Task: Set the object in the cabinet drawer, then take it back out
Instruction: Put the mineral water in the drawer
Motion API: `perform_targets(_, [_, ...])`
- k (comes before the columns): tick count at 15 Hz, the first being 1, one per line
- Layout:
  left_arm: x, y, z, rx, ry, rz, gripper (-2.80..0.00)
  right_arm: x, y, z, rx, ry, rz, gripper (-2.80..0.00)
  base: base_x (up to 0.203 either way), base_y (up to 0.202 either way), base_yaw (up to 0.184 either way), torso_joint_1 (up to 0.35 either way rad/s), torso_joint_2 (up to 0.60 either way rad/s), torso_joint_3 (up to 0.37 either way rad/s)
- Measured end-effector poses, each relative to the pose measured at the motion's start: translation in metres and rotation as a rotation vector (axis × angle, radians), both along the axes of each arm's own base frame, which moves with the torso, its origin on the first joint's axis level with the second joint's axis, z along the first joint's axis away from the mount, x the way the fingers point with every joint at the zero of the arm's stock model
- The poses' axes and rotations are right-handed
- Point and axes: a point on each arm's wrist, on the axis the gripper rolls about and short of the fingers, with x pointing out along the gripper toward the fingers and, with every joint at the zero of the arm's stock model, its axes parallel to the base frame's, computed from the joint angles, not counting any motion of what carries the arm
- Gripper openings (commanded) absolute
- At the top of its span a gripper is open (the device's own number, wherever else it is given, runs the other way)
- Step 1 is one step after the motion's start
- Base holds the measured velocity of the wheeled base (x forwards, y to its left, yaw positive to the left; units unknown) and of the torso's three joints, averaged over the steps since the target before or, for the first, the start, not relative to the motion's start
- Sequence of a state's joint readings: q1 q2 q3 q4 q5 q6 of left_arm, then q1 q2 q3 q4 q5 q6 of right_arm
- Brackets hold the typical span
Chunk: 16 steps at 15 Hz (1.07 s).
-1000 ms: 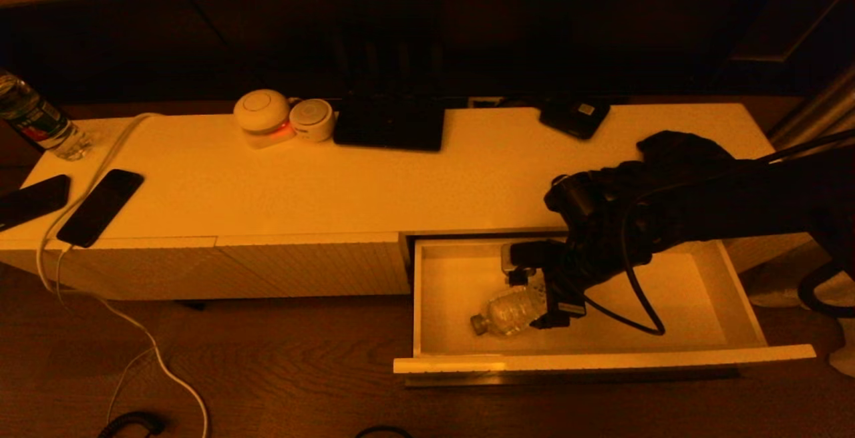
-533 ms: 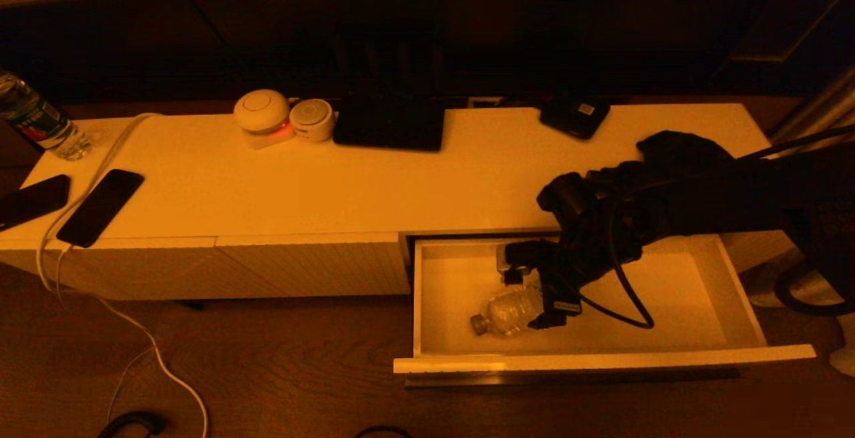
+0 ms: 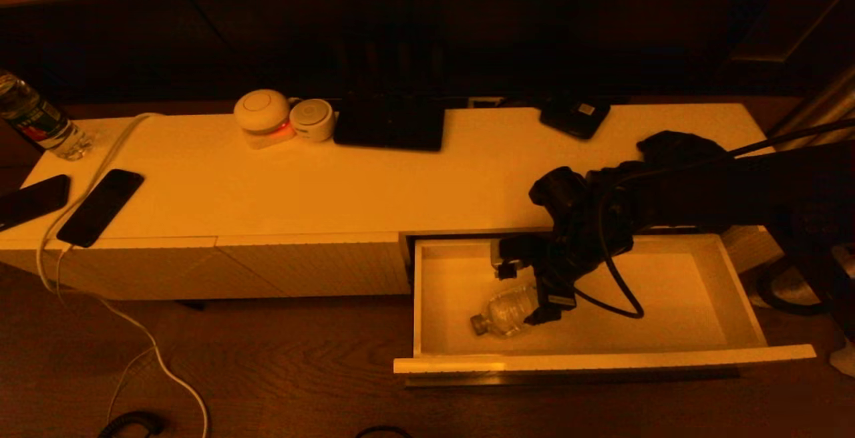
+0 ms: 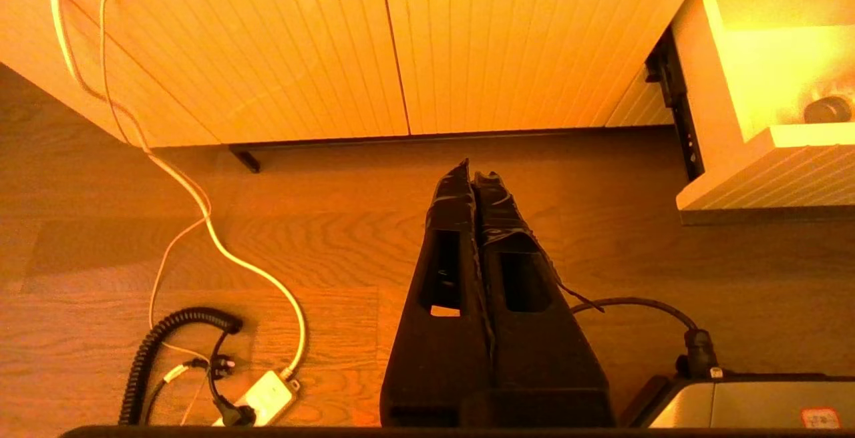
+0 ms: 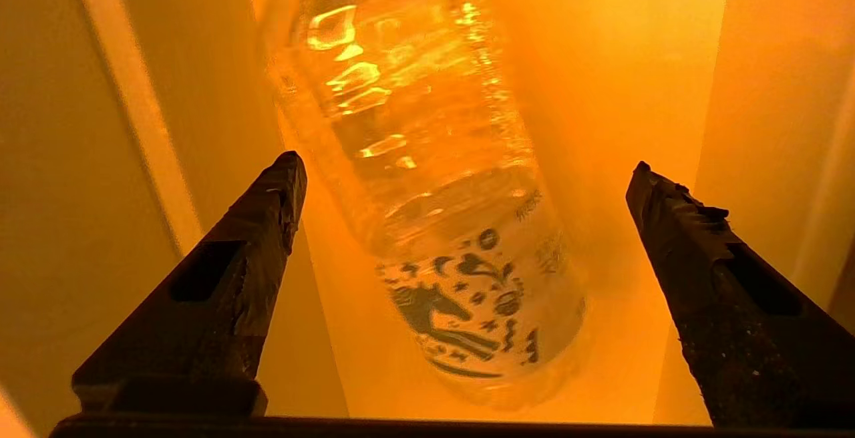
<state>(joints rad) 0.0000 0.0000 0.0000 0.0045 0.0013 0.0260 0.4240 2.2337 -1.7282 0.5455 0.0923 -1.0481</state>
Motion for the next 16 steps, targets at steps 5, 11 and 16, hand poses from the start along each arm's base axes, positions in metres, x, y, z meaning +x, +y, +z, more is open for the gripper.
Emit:
perform_targets(5, [0.0,0.0,0.0,0.0,0.0,0.0,-2.8,0.004,0.004,-0.007,-0.005,0.01,0.005,0.0,0.0,0.0,0.0,0.0,0.0,0.0])
perform_targets(11, [0.0,0.0,0.0,0.0,0.0,0.0,-2.8,0.007,0.009,-0.015,-0.01,0.021,0.01,0.0,0.0,0.0,0.0,0.0,0.0,0.0])
perform_targets(16, [0.0,0.0,0.0,0.0,0.0,0.0,-2.8,0.009,0.01,-0.019,-0.012,0.025,0.01,0.0,0.0,0.0,0.0,0.0,0.0,0.0])
